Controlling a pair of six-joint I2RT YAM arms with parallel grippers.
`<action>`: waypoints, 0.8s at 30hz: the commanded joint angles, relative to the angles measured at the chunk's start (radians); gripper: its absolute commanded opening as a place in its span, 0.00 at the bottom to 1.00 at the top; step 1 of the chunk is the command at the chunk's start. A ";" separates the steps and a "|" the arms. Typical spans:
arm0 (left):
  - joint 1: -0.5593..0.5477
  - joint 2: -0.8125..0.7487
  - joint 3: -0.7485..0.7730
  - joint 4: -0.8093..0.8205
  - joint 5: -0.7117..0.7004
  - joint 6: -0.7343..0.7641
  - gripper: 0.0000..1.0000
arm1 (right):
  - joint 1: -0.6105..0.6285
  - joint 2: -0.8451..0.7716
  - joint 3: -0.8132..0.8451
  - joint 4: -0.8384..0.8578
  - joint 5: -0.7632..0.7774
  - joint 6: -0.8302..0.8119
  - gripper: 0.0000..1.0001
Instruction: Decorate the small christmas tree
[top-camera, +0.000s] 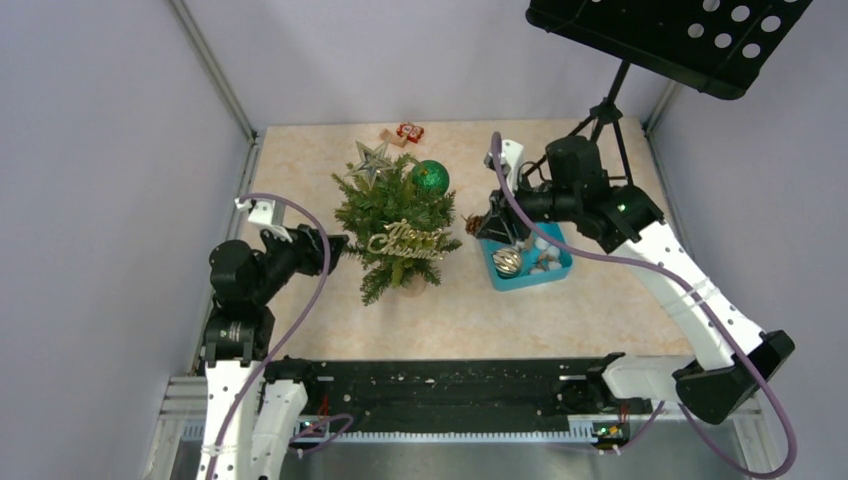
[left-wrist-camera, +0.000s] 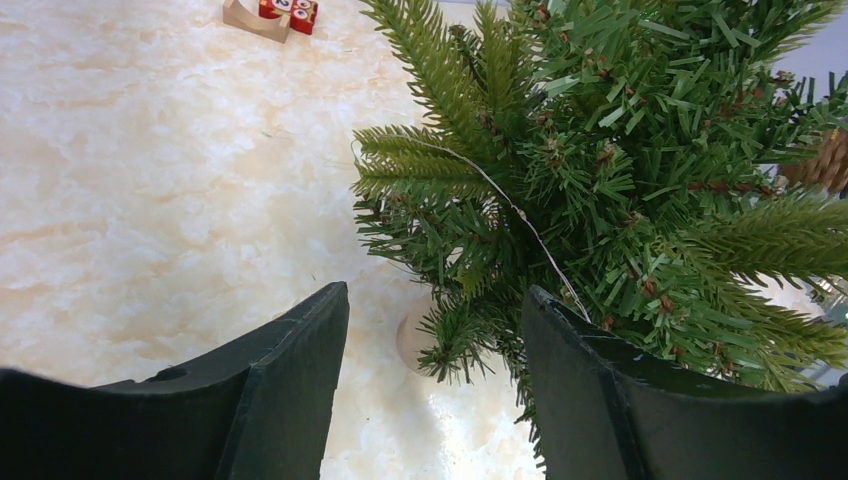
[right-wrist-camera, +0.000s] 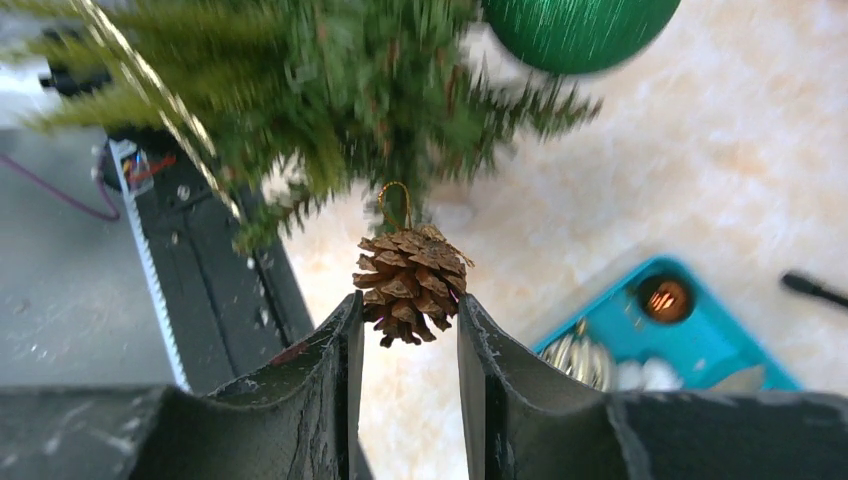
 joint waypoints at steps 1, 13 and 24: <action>0.005 0.021 0.036 0.039 0.013 0.018 0.69 | -0.007 -0.088 -0.111 -0.023 -0.012 0.059 0.06; 0.006 0.040 0.036 0.065 0.014 0.036 0.69 | 0.036 -0.087 -0.206 0.088 0.092 0.121 0.02; 0.005 0.042 0.034 0.071 0.016 0.027 0.69 | 0.053 -0.067 -0.216 0.116 0.081 0.130 0.00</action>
